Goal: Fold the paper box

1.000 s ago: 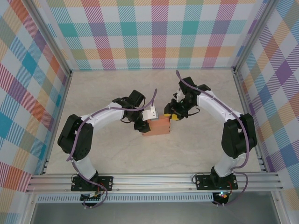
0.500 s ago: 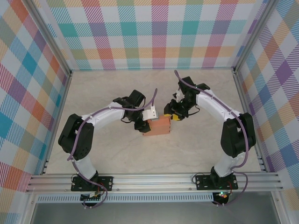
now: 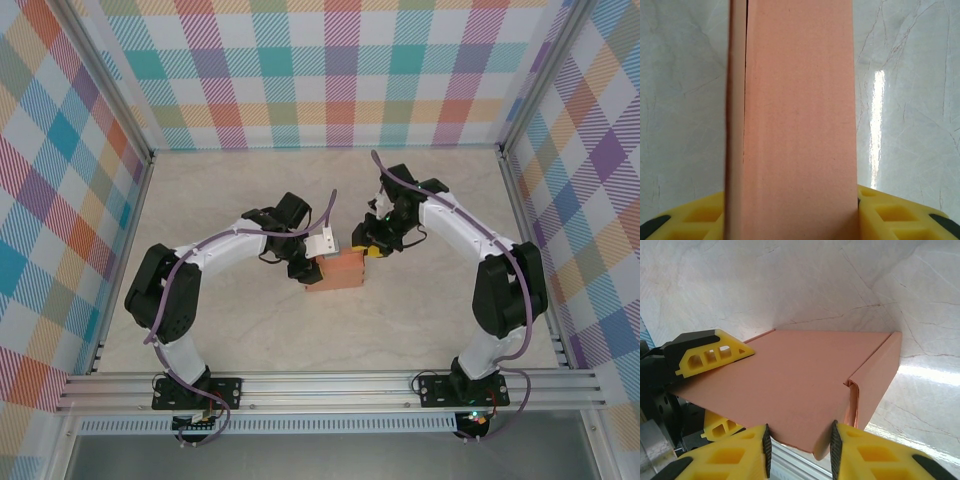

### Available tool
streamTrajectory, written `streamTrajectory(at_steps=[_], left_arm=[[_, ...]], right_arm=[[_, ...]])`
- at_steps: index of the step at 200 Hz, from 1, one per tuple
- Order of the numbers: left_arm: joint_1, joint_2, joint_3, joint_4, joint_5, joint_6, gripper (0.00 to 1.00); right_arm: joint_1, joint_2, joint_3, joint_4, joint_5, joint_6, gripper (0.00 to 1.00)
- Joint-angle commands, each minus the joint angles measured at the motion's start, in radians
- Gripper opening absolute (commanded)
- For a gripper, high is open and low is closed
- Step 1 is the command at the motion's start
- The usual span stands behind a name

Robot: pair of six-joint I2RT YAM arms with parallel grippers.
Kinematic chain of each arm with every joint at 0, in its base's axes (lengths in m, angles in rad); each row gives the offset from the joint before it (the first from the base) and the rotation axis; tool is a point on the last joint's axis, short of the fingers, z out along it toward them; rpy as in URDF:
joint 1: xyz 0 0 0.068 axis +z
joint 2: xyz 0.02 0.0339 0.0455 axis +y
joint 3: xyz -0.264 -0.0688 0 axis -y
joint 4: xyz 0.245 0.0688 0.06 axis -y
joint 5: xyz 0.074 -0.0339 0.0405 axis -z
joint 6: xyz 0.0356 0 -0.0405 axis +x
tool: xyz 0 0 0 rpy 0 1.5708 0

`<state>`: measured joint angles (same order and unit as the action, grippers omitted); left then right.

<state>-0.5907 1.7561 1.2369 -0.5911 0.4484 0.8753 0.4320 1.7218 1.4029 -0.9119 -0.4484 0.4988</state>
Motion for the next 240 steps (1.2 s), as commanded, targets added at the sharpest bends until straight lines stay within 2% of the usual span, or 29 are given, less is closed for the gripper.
streamTrajectory(at_steps=[1, 70, 107, 181, 213, 240], left_arm=[[-0.009, 0.031, -0.044, -0.001, -0.026, -0.006, 0.48], [-0.014, 0.031, -0.037, -0.010, -0.048, -0.005, 0.48], [-0.019, 0.037, -0.036, 0.000, -0.049, -0.011, 0.48], [-0.035, 0.056, -0.020, 0.017, -0.054, -0.025, 0.48], [-0.040, 0.060, -0.011, 0.022, -0.061, -0.024, 0.48], [-0.044, 0.069, -0.004, 0.019, -0.061, -0.024, 0.48]], right_arm=[[0.017, 0.027, -0.041, -0.054, 0.122, -0.048, 0.35], [0.016, 0.027, -0.033, -0.079, 0.160, -0.100, 0.43], [0.016, 0.029, -0.015, -0.091, 0.174, -0.116, 0.43], [0.017, 0.025, -0.004, -0.130, 0.226, -0.170, 0.34], [0.015, -0.006, -0.021, -0.129, 0.258, -0.208, 0.46], [0.015, -0.056, -0.049, -0.099, 0.258, -0.249, 0.49]])
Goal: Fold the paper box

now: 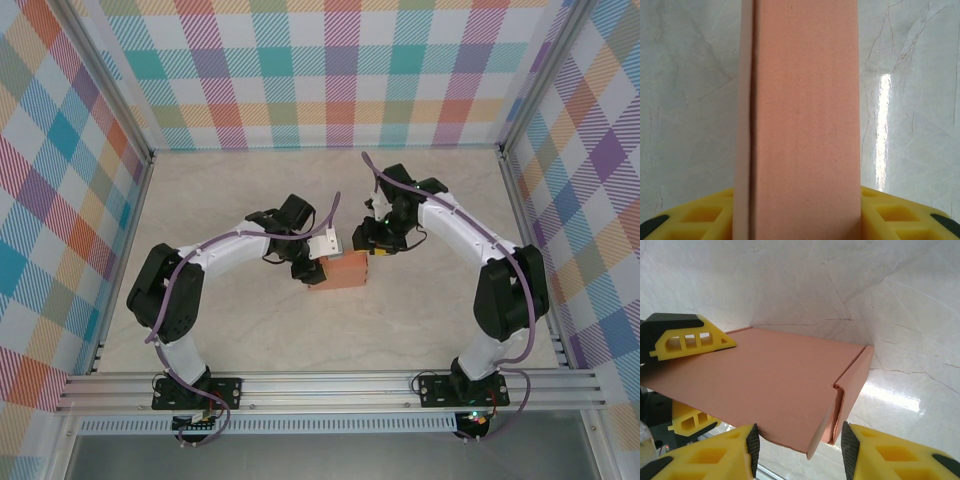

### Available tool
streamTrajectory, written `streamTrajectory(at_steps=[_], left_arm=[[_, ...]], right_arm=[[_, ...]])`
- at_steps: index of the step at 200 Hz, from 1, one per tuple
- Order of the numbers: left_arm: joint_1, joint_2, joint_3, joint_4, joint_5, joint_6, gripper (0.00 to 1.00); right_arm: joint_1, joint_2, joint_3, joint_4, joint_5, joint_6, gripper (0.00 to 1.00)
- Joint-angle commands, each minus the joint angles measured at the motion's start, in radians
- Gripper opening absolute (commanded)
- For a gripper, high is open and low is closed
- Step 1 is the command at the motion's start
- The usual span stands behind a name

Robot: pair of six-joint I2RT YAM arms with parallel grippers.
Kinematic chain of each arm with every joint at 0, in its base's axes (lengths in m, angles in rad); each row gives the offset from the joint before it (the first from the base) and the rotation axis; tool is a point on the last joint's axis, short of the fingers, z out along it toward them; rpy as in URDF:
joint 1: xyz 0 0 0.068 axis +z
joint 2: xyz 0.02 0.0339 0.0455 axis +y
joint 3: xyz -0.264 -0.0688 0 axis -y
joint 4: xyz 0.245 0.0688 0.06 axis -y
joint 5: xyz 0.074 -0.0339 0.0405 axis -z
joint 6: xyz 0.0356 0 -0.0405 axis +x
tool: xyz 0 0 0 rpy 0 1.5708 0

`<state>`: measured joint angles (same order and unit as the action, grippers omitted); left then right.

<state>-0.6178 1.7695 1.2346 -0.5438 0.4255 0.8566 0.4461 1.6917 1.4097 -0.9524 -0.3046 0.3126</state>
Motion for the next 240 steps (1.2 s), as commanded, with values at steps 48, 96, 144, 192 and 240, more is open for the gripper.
streamTrajectory(at_steps=[48, 96, 144, 192, 240], left_arm=[[-0.019, 0.059, -0.009, -0.021, -0.038, -0.004, 0.48], [-0.020, 0.055, -0.015, -0.024, -0.036, -0.003, 0.47], [-0.020, 0.058, -0.014, -0.025, -0.031, -0.001, 0.47], [-0.022, 0.054, -0.013, -0.016, -0.033, 0.000, 0.48], [-0.023, 0.043, -0.015, 0.036, -0.006, -0.035, 0.48]], right_arm=[[0.002, -0.079, -0.130, 0.014, 0.078, -0.106, 0.45], [0.002, -0.181, -0.177, 0.082, 0.109, -0.087, 0.50], [0.002, -0.238, -0.197, 0.127, 0.095, -0.098, 0.52], [-0.046, -0.298, -0.178, 0.157, 0.130, 0.220, 0.99], [-0.144, -0.331, -0.335, 0.248, -0.168, 1.022, 1.00]])
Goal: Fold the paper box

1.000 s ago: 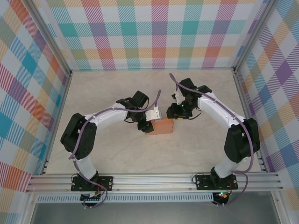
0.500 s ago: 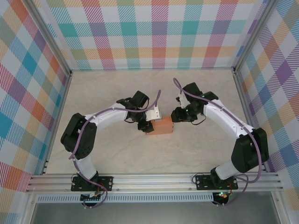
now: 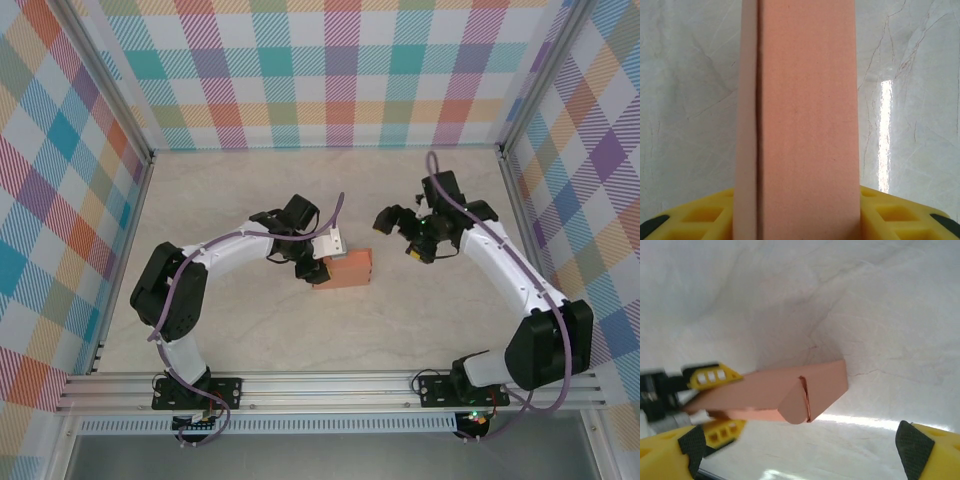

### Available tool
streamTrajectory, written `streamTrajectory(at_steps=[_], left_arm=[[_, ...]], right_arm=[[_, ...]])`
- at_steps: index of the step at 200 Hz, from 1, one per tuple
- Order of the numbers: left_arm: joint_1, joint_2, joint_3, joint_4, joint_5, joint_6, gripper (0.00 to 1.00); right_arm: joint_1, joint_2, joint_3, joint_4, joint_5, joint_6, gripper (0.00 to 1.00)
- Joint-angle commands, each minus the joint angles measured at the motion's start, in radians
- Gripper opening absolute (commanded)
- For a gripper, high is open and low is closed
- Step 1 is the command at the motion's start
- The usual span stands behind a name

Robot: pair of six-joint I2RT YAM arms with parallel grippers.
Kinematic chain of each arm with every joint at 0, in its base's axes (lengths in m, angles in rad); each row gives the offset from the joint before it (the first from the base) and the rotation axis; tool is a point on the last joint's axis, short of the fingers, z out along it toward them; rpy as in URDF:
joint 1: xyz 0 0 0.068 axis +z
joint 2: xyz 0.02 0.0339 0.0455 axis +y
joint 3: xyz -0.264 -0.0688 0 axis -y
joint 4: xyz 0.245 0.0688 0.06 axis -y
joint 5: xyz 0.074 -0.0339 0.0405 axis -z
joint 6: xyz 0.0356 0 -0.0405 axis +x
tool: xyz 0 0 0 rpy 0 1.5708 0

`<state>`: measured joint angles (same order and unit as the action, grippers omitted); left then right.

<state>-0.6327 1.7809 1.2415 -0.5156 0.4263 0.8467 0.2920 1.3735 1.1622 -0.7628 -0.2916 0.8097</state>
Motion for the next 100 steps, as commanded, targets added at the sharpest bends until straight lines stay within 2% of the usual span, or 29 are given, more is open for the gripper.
streamTrajectory(at_steps=[1, 12, 27, 62, 100], left_arm=[[-0.008, 0.032, -0.022, 0.008, -0.006, -0.025, 0.48], [-0.009, 0.039, -0.018, 0.012, -0.004, -0.026, 0.48], [-0.010, 0.050, -0.009, 0.009, -0.008, -0.027, 0.48], [-0.016, 0.054, -0.013, 0.020, -0.008, -0.029, 0.48], [-0.020, 0.057, -0.010, 0.025, -0.008, -0.032, 0.48]], right_arm=[[0.013, -0.014, -0.093, 0.064, -0.184, 0.541, 1.00], [0.034, -0.018, -0.140, 0.135, -0.215, 0.697, 1.00], [0.061, -0.017, -0.159, 0.217, -0.212, 0.832, 1.00], [0.068, -0.013, -0.153, 0.192, -0.084, 1.002, 1.00], [0.077, 0.056, -0.145, 0.225, -0.107, 1.063, 1.00]])
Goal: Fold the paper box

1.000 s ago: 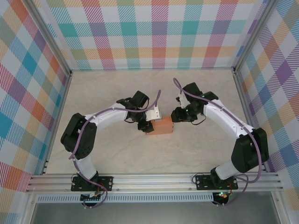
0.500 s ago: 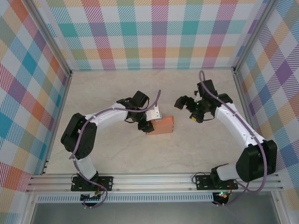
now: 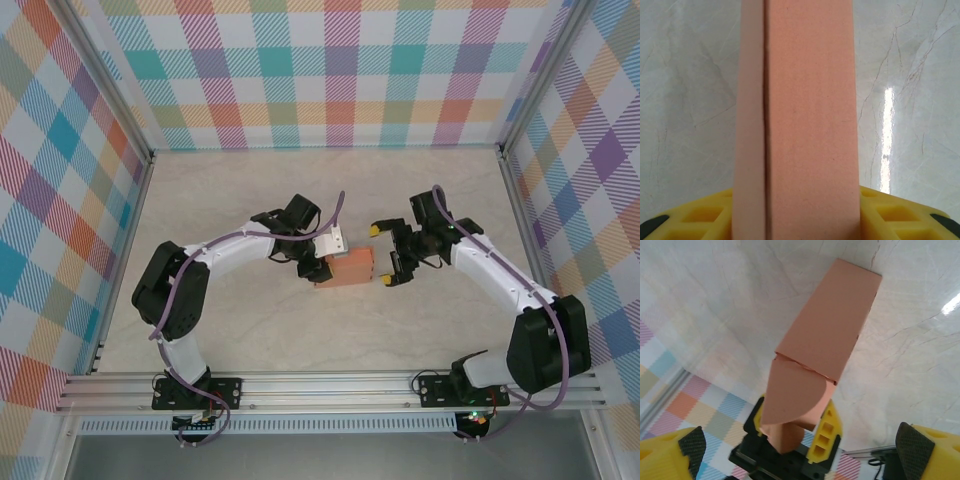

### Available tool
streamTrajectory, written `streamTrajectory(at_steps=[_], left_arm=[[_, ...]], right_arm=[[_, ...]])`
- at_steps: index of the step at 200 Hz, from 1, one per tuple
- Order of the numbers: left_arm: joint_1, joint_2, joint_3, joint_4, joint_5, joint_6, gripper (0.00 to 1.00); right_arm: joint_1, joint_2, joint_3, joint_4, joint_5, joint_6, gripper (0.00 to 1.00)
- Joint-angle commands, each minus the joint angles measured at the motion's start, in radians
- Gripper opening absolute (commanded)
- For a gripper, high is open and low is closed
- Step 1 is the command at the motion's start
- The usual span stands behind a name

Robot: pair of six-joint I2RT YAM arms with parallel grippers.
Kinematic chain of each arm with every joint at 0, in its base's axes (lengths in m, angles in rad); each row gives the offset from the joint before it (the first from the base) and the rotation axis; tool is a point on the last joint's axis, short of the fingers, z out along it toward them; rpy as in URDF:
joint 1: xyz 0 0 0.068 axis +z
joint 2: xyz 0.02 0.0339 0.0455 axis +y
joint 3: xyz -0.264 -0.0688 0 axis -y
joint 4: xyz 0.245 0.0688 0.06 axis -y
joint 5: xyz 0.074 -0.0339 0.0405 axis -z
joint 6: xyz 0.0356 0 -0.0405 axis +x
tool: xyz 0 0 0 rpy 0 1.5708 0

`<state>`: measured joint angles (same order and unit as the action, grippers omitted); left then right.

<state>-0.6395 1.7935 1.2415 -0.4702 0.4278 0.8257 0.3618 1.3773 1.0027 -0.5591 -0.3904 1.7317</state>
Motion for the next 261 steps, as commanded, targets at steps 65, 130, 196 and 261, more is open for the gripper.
streamTrajectory(at_steps=[65, 130, 196, 261], left_arm=[[-0.015, 0.052, -0.006, -0.019, -0.021, -0.003, 0.48], [-0.017, 0.055, 0.005, -0.010, -0.007, -0.008, 0.49], [-0.007, -0.028, -0.009, 0.006, 0.036, -0.021, 0.59], [0.071, -0.301, -0.080, 0.078, 0.112, -0.192, 1.00]], right_arm=[[0.033, 0.160, 0.048, -0.013, -0.003, 0.100, 0.95], [0.031, 0.209, 0.050, -0.005, 0.007, 0.076, 0.67], [0.031, 0.241, 0.051, -0.009, 0.022, 0.088, 0.55], [0.029, 0.269, 0.095, -0.042, 0.030, 0.079, 0.54]])
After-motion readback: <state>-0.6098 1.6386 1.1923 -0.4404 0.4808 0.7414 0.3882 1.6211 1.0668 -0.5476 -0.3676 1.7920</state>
